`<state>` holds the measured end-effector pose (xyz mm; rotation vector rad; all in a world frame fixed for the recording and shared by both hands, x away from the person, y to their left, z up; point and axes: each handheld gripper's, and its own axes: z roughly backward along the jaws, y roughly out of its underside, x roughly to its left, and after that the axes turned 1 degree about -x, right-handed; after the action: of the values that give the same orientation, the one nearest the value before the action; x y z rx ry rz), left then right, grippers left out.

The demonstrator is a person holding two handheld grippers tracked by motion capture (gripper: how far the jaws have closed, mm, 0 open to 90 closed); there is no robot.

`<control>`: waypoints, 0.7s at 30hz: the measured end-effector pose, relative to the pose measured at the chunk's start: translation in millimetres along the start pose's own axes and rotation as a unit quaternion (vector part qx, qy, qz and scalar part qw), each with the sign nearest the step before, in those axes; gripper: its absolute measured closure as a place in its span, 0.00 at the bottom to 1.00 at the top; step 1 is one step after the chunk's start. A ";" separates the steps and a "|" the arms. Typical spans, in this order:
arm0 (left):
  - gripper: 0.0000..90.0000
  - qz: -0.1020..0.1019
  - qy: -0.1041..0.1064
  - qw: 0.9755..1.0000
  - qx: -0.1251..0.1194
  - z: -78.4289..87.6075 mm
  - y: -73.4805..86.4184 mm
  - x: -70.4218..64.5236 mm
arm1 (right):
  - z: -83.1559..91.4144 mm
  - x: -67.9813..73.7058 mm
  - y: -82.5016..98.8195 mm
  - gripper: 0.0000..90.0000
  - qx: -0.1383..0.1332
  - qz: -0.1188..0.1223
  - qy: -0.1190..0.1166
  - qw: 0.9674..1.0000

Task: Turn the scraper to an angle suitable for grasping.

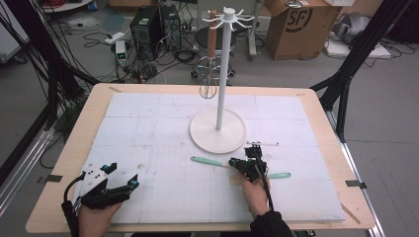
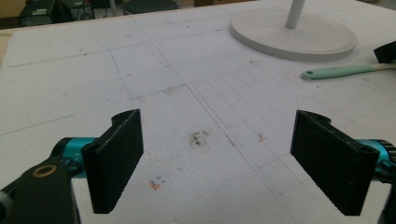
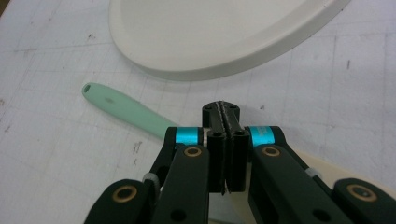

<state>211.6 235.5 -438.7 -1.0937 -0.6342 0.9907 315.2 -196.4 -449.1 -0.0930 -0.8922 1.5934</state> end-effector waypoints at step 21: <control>0.20 -0.002 0.000 1.000 0.000 -0.4 -0.4 -1.3 | 26.4 6.1 5.2 0.47 -0.026 0.065 -0.081 0.994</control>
<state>211.5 234.1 -438.4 -1.0914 -0.6360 0.9874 295.6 -203.6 -431.2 -0.0604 -1.0712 1.7176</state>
